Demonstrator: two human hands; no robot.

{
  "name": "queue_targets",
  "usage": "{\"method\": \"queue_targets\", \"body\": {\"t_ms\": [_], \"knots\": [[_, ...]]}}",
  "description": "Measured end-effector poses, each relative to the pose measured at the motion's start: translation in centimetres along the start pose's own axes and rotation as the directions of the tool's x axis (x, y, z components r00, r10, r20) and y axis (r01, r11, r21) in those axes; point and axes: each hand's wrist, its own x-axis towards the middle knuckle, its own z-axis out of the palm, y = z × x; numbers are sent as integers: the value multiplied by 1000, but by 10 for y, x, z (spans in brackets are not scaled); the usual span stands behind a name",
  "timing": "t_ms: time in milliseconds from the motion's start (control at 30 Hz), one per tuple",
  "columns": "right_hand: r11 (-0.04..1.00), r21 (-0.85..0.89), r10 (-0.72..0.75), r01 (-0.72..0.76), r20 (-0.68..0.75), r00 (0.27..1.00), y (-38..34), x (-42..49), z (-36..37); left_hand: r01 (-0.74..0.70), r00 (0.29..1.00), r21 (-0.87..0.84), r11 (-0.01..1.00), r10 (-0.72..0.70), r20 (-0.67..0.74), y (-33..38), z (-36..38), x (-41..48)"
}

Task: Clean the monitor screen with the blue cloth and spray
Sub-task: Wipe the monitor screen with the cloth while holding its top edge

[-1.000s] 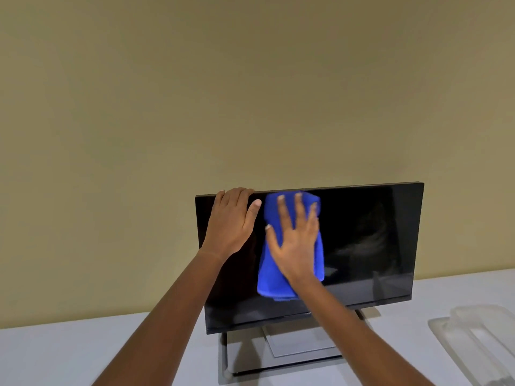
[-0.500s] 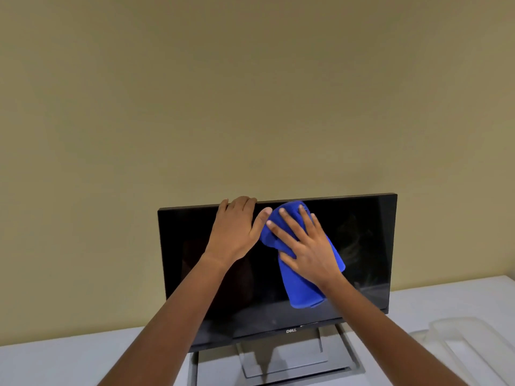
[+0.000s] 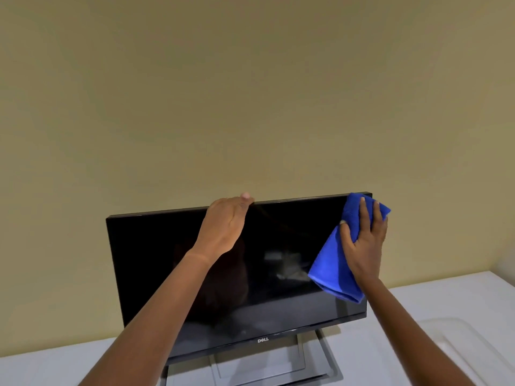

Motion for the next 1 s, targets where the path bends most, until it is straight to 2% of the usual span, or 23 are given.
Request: {"method": "queue_targets", "body": {"t_ms": [133,200,267,333,433,533,600,667,800,900,1000], "knots": [[999,-23,27,-28,-61,998,-35,-17,22,-2,999,-58,998,0,-39,-2,4,1],[994,-50,-100,98,-37,994,-56,-36,36,-11,999,-72,997,8,-49,-4,5,2],[951,-92,-295,295,15,955,-73,-57,52,-19,998,-84,996,13,-66,-6,6,3],[848,-140,-506,511,71,860,-83,-77,68,-13,996,-80,997,6,-85,-7,7,5],[603,-215,-746,768,188,639,-85,-97,84,9,996,-83,997,-16,-83,-11,9,7],[399,-280,-839,873,274,471,-71,-88,78,16,996,-95,995,-24,-82,-13,10,7],[352,-305,-863,885,260,433,-58,-70,69,13,996,-100,995,-22,-89,-11,10,6],[407,-340,-847,848,206,489,-42,-51,59,19,996,-116,993,-29,-85,-10,9,6],[664,-368,-684,650,51,728,-7,-21,38,68,997,-184,980,-76,-35,-11,8,7],[849,-319,-462,421,-62,885,10,-23,32,85,996,-213,973,-90,-14,-12,7,8],[986,-148,-107,82,-170,980,18,-47,36,66,998,-233,970,-68,0,-11,6,6]]}}
